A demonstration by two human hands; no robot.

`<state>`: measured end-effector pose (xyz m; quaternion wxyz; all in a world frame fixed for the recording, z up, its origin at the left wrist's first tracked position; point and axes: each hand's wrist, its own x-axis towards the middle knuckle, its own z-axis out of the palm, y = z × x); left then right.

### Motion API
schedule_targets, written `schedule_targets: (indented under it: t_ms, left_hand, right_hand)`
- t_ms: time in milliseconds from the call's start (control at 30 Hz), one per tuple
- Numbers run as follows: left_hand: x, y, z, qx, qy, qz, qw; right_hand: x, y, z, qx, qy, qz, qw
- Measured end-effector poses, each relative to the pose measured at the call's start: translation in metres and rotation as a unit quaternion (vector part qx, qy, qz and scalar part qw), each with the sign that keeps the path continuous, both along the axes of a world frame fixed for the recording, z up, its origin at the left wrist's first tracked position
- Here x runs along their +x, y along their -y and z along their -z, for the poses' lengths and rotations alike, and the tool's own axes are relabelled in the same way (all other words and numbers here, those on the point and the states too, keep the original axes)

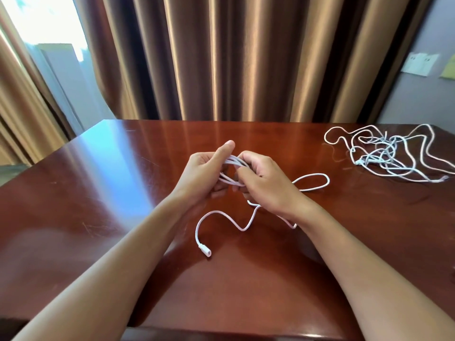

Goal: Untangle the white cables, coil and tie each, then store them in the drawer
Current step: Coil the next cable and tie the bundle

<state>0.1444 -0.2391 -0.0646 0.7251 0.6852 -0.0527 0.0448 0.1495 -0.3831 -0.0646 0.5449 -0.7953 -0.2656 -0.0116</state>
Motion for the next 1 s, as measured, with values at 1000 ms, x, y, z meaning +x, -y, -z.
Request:
schedule_targets:
  t_ms: [1000]
  left_hand:
    - [-0.016, 0.021, 0.001, -0.193, -0.063, -0.007, 0.979]
  right_hand:
    - [-0.014, -0.034, 0.013, 0.209, 0.045, 0.092, 0.972]
